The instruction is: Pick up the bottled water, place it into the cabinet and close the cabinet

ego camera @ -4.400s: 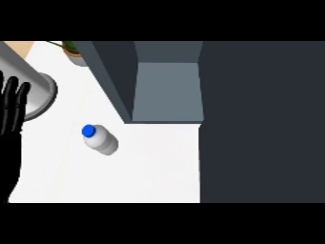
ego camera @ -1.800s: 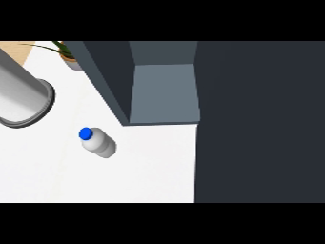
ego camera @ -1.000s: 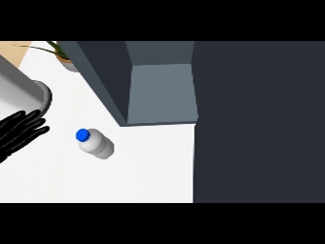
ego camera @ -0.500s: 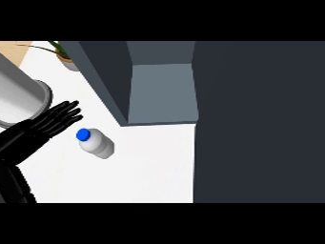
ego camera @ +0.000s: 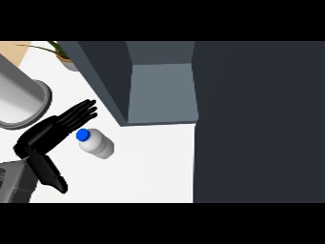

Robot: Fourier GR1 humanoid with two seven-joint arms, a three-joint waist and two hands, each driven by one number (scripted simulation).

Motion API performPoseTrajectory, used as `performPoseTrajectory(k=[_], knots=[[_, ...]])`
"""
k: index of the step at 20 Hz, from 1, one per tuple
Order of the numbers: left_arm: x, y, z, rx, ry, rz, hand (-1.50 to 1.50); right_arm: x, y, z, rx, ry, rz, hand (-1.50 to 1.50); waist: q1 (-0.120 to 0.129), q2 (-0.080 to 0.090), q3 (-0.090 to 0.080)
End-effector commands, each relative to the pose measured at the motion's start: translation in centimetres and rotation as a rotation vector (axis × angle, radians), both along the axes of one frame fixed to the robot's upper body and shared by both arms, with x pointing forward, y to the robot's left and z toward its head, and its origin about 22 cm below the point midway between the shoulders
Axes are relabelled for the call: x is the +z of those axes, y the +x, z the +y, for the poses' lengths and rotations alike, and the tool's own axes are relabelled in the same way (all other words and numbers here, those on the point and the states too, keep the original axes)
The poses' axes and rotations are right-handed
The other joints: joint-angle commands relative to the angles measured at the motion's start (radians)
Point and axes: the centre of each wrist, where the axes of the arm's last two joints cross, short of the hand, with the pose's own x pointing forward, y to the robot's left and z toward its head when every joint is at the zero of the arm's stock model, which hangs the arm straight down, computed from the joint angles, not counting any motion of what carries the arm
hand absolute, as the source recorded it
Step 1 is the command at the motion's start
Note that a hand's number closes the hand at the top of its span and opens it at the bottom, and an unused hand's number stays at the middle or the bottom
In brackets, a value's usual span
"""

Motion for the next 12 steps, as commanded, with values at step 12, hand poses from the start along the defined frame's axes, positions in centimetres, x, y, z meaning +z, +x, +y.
performPoseTrajectory(k=[12], knots=[[-8.4,-0.1,-2.0,0.063,0.038,0.035,-1.50,3.8,-2.7,1.7,0.087,0.082,-0.080,-1.50,-0.009,0.002,-0.002]])
